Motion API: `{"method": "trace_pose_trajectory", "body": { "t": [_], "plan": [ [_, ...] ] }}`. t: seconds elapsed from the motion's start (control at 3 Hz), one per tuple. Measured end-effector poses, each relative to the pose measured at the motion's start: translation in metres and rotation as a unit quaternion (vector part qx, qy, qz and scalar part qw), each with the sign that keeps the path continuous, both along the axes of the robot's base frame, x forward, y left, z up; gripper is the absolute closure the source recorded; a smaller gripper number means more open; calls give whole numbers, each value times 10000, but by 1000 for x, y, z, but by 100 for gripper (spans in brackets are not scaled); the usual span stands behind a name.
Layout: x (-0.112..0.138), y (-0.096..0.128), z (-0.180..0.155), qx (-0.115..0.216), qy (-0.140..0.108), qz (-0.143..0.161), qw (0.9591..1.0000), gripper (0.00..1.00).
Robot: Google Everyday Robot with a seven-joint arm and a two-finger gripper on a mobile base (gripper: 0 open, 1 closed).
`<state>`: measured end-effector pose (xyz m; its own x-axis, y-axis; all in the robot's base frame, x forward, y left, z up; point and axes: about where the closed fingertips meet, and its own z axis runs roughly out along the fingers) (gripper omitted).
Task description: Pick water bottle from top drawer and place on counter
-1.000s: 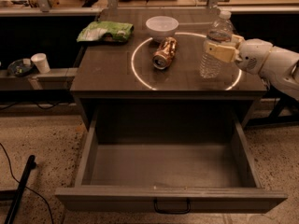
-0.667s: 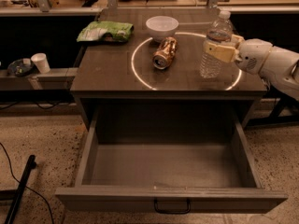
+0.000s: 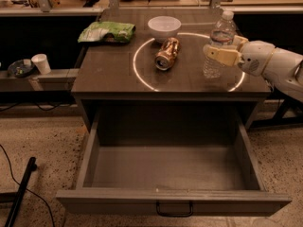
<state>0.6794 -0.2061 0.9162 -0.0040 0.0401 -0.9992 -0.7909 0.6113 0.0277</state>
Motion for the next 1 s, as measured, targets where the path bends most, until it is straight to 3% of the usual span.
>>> {"method": "trace_pose_trajectory", "body": {
  "t": [0.33,0.67,1.0],
  "plan": [
    [0,0,0,0,0,0,10000,0],
    [-9,-14,19,-56,-249,171,9995,0],
    [-24,-43,55,-398,-795,208,9958,0]
  ]
}}
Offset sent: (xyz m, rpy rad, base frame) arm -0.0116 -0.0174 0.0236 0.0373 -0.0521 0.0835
